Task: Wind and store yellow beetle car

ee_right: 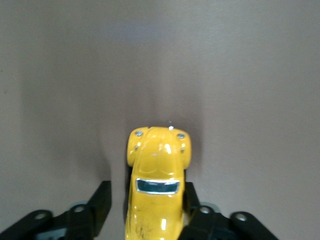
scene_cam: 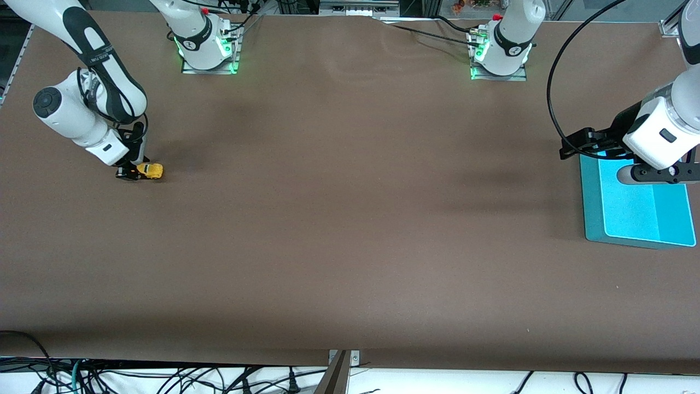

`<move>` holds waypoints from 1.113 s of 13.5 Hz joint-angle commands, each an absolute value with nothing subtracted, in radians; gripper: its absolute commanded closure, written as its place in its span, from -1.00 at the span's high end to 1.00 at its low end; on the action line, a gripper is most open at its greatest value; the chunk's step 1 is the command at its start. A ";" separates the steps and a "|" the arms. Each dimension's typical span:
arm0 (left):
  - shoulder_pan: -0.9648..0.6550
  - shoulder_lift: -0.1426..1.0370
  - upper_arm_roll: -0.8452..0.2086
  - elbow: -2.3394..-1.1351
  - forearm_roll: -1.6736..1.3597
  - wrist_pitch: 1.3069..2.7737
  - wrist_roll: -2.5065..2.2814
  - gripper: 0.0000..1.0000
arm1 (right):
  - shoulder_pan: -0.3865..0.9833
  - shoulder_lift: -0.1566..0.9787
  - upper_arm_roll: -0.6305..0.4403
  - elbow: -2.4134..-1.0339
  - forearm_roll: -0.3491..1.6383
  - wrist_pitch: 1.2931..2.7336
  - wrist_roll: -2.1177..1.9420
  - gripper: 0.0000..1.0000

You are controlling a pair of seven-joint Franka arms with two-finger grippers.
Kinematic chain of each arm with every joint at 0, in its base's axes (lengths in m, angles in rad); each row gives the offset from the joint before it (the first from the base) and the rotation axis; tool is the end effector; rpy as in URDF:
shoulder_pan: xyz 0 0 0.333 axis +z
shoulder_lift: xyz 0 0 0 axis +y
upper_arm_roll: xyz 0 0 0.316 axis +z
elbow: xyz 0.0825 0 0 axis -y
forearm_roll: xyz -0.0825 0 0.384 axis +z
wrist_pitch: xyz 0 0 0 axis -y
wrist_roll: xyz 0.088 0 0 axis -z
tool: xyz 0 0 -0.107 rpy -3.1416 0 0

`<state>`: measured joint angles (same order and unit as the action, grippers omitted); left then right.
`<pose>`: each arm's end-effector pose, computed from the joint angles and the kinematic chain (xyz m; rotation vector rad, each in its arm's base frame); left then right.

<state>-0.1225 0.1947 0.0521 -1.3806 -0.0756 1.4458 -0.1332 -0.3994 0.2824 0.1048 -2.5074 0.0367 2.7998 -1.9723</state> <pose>0.5975 -0.0542 0.5908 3.0814 0.0892 -0.2088 0.4465 -0.1345 0.1760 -2.1388 -2.2897 -0.0664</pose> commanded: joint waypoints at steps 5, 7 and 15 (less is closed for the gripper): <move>-0.115 0.210 0.052 -1.348 -0.098 1.436 -0.132 1.00 | -0.413 0.250 0.179 -2.318 0.049 2.526 -1.997 1.00; -0.117 0.210 0.051 -1.347 -0.097 1.436 -0.132 1.00 | -0.413 0.215 0.210 -2.243 0.052 2.430 -1.993 1.00; -0.110 0.215 0.052 -1.350 -0.098 1.437 -0.129 1.00 | -0.410 -0.075 0.323 -2.069 0.054 2.113 -1.639 1.00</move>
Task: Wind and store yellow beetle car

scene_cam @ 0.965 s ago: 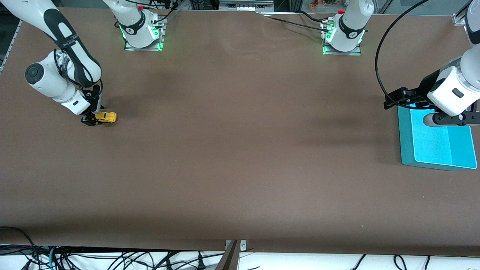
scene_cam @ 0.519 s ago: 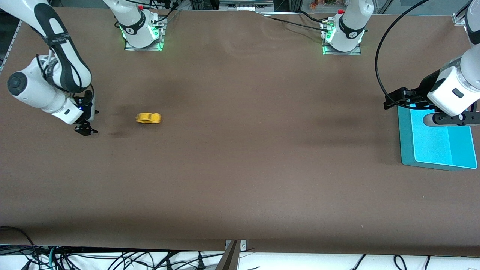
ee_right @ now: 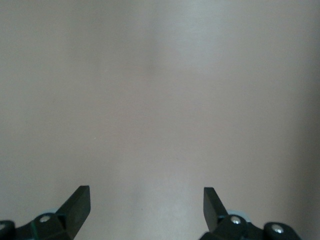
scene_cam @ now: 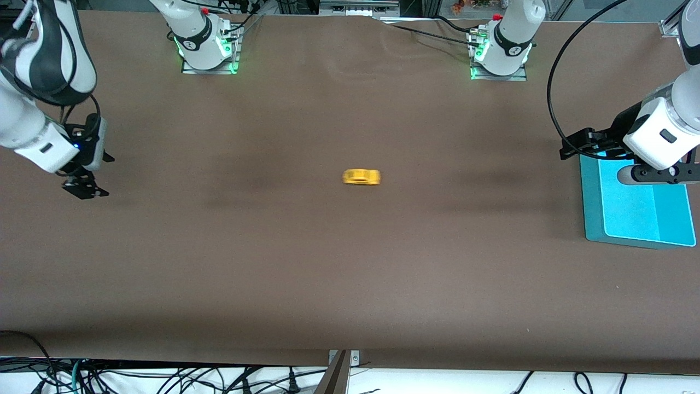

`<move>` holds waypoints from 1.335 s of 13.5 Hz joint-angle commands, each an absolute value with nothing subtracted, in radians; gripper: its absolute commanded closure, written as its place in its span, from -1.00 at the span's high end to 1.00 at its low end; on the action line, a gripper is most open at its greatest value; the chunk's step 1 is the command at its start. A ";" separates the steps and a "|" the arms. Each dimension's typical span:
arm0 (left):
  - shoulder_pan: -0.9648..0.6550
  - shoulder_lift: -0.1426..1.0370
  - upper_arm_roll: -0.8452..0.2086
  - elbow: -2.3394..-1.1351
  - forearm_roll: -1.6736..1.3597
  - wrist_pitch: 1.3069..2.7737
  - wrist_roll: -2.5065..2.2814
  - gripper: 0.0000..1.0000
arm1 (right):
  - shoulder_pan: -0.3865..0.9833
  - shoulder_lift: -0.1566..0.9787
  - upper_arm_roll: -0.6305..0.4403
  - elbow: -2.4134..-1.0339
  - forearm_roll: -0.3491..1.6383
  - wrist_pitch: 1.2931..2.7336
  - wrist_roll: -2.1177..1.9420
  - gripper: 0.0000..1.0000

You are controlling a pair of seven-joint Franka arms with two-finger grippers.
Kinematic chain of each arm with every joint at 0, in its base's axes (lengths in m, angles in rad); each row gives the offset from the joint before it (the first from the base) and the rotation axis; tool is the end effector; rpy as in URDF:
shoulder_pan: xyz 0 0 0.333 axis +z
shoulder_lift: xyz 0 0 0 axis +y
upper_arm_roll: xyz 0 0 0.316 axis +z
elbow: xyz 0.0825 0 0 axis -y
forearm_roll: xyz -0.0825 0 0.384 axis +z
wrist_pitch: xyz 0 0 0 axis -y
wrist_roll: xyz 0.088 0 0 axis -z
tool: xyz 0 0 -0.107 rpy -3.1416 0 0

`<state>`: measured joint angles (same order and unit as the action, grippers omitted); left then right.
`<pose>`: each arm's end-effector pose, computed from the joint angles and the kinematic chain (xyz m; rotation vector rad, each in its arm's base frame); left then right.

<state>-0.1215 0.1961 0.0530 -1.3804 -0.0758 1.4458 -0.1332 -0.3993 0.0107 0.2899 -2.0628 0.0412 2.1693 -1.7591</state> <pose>0.5979 -0.0532 0.5900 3.0812 0.0922 -0.2105 0.5567 -0.0599 0.4376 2.1175 2.2421 0.1357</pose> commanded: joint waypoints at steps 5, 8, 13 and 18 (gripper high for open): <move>-0.109 0.215 0.048 -1.355 -0.097 1.424 -0.046 1.00 | -0.397 -0.117 0.347 -1.977 0.055 1.981 -1.220 1.00; -0.121 0.216 0.043 -1.367 -0.095 1.422 0.133 1.00 | -0.362 -0.118 0.348 -1.925 0.060 1.901 -0.904 1.00; -0.117 0.213 0.043 -1.420 -0.095 1.425 0.540 1.00 | -0.292 -0.115 0.324 -1.853 0.060 1.818 -0.394 1.00; -0.136 0.187 0.044 -1.624 0.000 1.469 0.961 1.00 | -0.190 -0.112 0.238 -1.825 0.061 1.746 -0.148 1.00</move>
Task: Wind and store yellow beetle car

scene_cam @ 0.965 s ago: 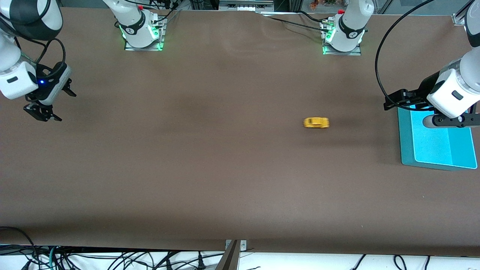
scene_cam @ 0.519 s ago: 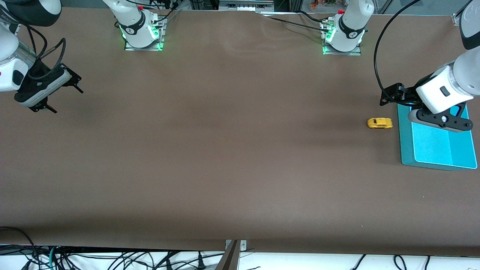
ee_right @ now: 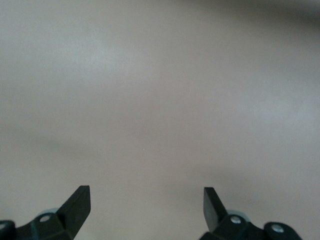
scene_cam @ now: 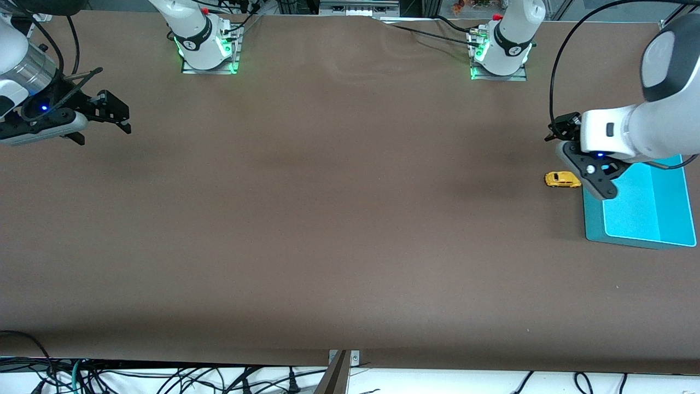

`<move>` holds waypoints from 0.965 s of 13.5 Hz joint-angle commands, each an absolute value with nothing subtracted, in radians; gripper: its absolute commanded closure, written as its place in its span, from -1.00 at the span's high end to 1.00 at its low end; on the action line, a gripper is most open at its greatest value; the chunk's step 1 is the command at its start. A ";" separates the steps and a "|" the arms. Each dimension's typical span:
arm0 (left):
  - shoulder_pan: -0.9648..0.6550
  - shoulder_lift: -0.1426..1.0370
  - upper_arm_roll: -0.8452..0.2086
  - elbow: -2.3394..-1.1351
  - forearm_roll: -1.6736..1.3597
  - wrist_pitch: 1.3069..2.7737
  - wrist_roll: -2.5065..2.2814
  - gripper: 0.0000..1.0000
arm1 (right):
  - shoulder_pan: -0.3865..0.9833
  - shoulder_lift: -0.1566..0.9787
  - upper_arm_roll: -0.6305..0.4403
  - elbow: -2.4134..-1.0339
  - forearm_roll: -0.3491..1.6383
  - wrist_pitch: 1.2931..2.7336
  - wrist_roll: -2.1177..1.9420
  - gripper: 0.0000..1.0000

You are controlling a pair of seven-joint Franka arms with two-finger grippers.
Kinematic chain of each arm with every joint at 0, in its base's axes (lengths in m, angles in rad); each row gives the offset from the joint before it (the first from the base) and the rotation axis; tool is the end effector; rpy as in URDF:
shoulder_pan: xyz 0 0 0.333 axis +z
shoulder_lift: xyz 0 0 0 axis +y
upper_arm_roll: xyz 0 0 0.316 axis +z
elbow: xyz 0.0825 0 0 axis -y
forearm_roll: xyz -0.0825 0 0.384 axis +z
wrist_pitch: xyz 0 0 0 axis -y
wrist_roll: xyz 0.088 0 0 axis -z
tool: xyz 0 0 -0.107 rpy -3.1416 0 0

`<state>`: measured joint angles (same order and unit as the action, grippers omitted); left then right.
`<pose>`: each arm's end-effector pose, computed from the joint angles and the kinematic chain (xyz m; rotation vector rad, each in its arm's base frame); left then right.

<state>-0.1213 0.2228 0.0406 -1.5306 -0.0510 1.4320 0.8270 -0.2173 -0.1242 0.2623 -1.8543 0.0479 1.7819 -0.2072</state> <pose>0.5900 -0.0559 0.5052 2.6575 -1.2938 -0.4230 0.5284 0.0346 0.5726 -3.1068 -0.3779 -0.0764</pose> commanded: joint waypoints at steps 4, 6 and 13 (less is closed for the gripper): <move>-0.127 0.138 0.048 -1.825 0.057 1.626 1.201 1.00 | -0.160 -0.112 0.204 -1.825 0.061 1.721 -0.133 1.00; -0.118 0.121 0.063 -1.914 0.084 1.741 1.352 1.00 | -0.137 -0.114 0.186 -1.825 0.061 1.720 -0.130 1.00; -0.058 0.058 0.158 -2.236 0.086 2.129 1.623 1.00 | -0.135 -0.097 0.183 -1.812 0.058 1.721 -0.149 1.00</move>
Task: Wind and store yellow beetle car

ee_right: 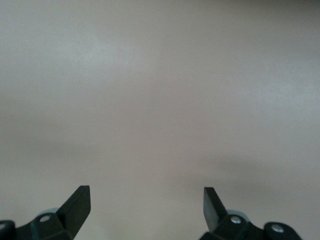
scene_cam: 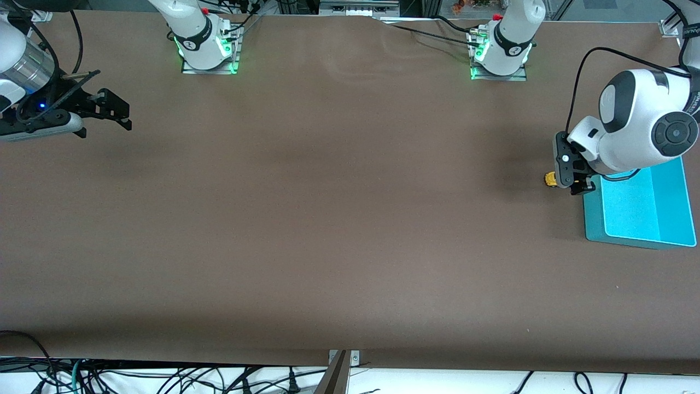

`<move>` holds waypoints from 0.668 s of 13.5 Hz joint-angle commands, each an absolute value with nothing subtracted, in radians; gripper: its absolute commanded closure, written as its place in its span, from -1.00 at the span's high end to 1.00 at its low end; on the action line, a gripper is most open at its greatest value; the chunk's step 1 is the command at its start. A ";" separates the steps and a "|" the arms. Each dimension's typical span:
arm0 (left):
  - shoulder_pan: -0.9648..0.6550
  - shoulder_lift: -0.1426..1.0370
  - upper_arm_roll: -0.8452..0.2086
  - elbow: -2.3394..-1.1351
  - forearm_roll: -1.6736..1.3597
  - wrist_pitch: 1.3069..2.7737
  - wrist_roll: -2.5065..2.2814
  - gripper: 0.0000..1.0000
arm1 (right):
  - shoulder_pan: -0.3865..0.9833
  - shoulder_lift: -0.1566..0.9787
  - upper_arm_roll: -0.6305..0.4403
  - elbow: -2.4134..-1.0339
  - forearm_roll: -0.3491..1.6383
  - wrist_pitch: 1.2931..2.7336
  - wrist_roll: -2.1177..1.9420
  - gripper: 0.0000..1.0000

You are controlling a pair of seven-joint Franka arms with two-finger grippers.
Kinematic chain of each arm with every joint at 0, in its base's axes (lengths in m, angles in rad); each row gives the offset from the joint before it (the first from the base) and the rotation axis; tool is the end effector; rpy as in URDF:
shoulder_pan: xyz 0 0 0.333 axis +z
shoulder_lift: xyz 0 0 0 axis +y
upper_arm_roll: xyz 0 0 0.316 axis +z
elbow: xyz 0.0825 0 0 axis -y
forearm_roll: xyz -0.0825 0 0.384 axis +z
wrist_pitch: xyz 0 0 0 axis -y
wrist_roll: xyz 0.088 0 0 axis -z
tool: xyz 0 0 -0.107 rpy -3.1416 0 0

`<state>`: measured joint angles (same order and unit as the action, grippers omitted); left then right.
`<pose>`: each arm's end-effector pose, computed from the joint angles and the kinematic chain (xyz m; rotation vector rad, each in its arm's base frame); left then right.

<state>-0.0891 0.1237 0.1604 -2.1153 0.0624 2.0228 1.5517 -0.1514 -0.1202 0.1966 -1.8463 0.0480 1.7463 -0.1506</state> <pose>0.5349 0.0410 0.3409 2.1970 -2.0731 -0.3044 0.5259 0.0330 0.5722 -3.1050 -0.2906 -0.0300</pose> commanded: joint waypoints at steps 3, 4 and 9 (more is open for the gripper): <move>-0.017 0.058 0.161 -2.325 0.086 2.288 1.728 1.00 | -0.135 -0.097 0.183 -1.812 0.057 1.721 -0.147 1.00; 0.000 0.061 0.164 -2.350 0.086 2.333 1.750 1.00 | -0.135 -0.097 0.184 -1.812 0.057 1.721 -0.147 1.00; 0.087 0.109 0.164 -2.436 0.084 2.537 1.805 1.00 | -0.135 -0.097 0.187 -1.813 0.055 1.721 -0.146 1.00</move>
<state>0.0464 0.1035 0.1679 -2.4036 0.0626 2.4653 1.7560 -0.1479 -0.1099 0.1962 -1.8440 0.0480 1.7462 -0.1507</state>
